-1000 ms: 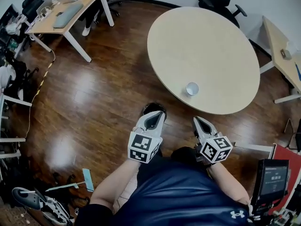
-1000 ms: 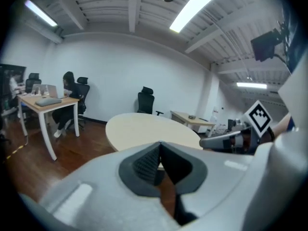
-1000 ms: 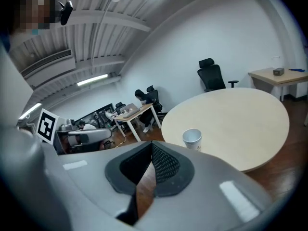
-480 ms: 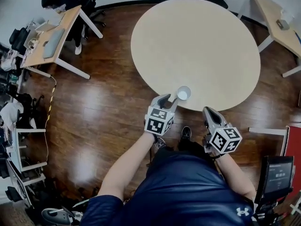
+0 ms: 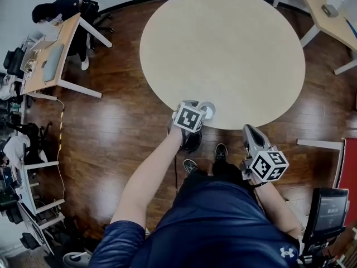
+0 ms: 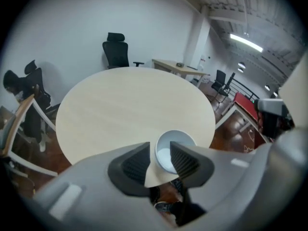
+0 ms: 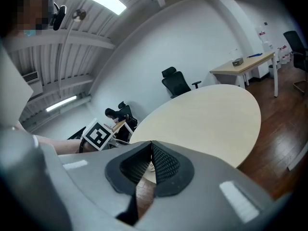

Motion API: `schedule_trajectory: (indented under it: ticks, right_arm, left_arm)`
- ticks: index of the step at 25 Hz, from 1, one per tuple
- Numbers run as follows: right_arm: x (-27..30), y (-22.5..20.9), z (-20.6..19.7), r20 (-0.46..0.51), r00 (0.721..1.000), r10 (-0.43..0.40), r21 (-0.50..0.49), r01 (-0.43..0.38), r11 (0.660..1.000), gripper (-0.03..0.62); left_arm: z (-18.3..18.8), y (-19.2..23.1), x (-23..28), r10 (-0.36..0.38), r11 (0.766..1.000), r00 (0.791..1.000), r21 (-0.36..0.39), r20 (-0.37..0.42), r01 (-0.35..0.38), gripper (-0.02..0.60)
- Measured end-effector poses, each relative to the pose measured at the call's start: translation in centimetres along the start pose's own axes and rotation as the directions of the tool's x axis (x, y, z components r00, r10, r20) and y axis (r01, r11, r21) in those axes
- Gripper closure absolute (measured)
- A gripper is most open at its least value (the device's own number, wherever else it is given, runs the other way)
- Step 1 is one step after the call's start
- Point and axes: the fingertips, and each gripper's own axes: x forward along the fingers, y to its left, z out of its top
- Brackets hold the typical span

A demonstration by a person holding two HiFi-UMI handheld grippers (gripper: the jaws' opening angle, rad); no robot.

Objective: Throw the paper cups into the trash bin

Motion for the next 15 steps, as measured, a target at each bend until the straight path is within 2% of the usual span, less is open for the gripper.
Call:
schedule_trajectory:
  ticks: [2,3,4,6,10,13,15]
  right_arm:
    - [-0.2,-0.5,-0.1,0.0,1.0,-0.01,0.012,0.01,1.0,0.583]
    - [-0.3,-0.6,-0.2,-0.001,1.0,-0.012,0.016,0.012,1.0,0.583]
    - [-0.3,-0.7,-0.3,-0.004,1.0,-0.011,0.018,0.011,1.0,0.583]
    - [-0.1,-0.7,-0.4,-0.01,1.0,-0.002,0.018,0.002,1.0,0.583]
    - [1.1,-0.1,-0.4,-0.033,0.998,0.046,-0.012,-0.046,0.999,0.583]
    - [2.3,1.7,-0.6,-0.071,0.992,0.1,-0.056,-0.104,0.993,0.583]
    - [3.2,3.5,-1.0,-0.103,0.985,0.139,-0.083,-0.147,0.986,0.583]
  left_arm:
    - [-0.7,0.4,0.6,0.007,1.0,0.999,0.023,-0.054,-0.006,0.476]
    - [-1.0,0.6,0.8,0.013,1.0,0.997,0.024,-0.071,-0.012,0.51]
    - [-1.3,0.7,0.8,0.021,1.0,0.997,0.018,-0.079,-0.02,0.541]
    - [-1.5,0.8,0.7,0.032,0.999,0.997,-0.009,-0.071,-0.033,0.552]
    - [-2.4,1.1,-0.5,0.041,0.993,0.999,-0.107,-0.029,-0.044,0.551]
    - [-3.8,0.7,-2.7,0.0,0.977,1.0,-0.213,0.026,0.005,0.551]
    - [-5.7,1.7,-4.7,0.018,0.966,0.999,-0.26,0.042,-0.006,0.551]
